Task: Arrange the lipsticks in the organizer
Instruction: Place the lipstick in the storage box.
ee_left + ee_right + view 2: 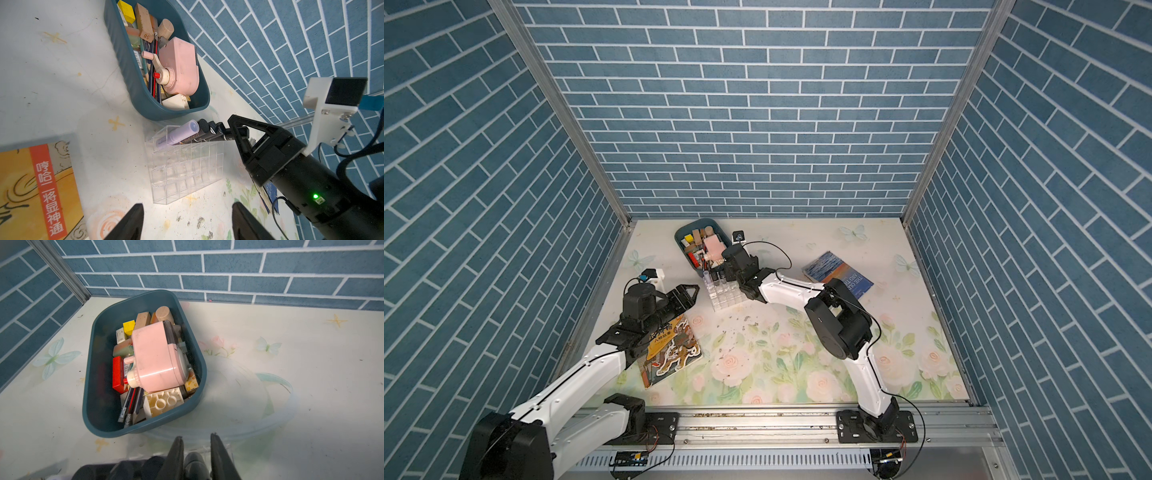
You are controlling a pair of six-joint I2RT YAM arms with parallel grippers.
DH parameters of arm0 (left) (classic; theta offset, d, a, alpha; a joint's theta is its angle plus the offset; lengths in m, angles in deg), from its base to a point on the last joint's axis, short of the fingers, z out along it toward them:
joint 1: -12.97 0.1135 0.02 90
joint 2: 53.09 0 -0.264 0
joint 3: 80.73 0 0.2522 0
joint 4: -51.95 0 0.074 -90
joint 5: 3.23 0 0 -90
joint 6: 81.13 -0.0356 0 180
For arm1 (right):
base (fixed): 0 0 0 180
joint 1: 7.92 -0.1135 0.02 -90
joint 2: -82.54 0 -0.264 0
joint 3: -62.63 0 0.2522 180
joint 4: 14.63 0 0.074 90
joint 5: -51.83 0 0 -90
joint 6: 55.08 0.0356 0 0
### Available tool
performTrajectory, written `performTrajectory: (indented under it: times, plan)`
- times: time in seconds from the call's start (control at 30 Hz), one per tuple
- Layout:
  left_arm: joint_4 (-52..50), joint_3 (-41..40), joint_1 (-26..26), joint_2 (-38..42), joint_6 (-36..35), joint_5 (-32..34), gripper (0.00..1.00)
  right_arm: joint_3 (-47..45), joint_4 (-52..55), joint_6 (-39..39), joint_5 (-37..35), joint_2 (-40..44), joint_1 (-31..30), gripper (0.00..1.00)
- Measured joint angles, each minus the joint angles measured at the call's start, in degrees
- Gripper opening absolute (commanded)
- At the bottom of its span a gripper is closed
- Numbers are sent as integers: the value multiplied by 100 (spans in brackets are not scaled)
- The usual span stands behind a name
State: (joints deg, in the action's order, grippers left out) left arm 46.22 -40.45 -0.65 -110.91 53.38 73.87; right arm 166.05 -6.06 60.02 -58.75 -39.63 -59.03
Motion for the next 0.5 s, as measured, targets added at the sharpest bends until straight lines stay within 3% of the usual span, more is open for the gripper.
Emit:
performTrajectory:
  times: [0.07,0.23,0.33,0.5]
  plan:
    - [0,0,2,-4,0,-7,71,9,-26,-11,-2,-46,2,14]
    - [-4,0,9,-2,-4,-17,71,116,55,-107,42,-122,7,42]
    - [-35,0,24,31,-28,-9,71,136,109,-107,160,-105,17,49]
    - [-162,22,55,155,-186,101,71,2,177,68,509,280,122,50]
